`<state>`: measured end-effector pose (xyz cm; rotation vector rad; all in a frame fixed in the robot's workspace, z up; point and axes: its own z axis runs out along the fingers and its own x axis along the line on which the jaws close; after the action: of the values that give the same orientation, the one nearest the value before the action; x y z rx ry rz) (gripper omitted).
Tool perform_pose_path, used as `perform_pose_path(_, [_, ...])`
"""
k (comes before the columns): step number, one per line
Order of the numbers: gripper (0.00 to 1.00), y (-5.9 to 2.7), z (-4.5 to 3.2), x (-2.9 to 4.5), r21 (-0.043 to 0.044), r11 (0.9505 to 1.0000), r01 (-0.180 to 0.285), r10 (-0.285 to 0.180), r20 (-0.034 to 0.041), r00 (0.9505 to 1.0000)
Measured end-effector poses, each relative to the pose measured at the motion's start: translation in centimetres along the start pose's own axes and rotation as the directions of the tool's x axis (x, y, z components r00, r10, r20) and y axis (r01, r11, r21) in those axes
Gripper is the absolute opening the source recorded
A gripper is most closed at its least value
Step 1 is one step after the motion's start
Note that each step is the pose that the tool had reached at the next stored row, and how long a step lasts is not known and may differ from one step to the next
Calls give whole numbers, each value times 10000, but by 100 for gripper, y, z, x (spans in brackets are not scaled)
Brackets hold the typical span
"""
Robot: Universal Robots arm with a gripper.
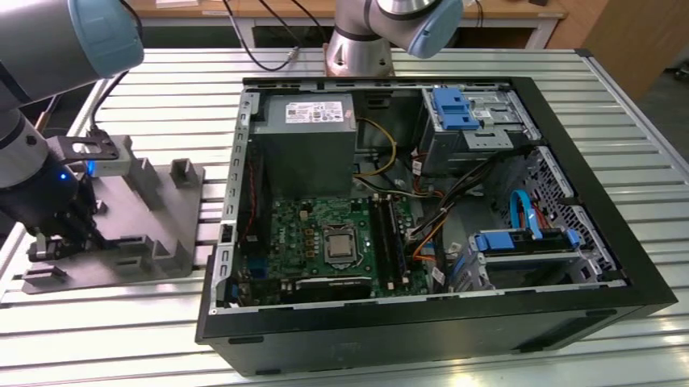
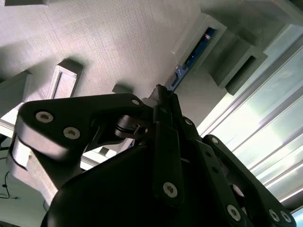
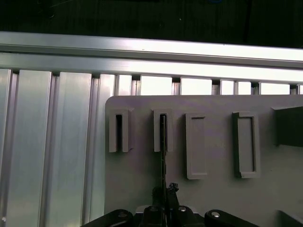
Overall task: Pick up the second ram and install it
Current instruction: 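Pick up the second ram and move it above second insertion slot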
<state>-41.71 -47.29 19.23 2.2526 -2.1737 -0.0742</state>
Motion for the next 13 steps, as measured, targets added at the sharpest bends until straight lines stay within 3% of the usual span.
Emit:
perform_pose_path(5, [14,0,-3,0,3,10000,0,0,4,10000])
perform_pose_path(13, [14,3,-70,-2,1,10000,1,-1,22,10000])
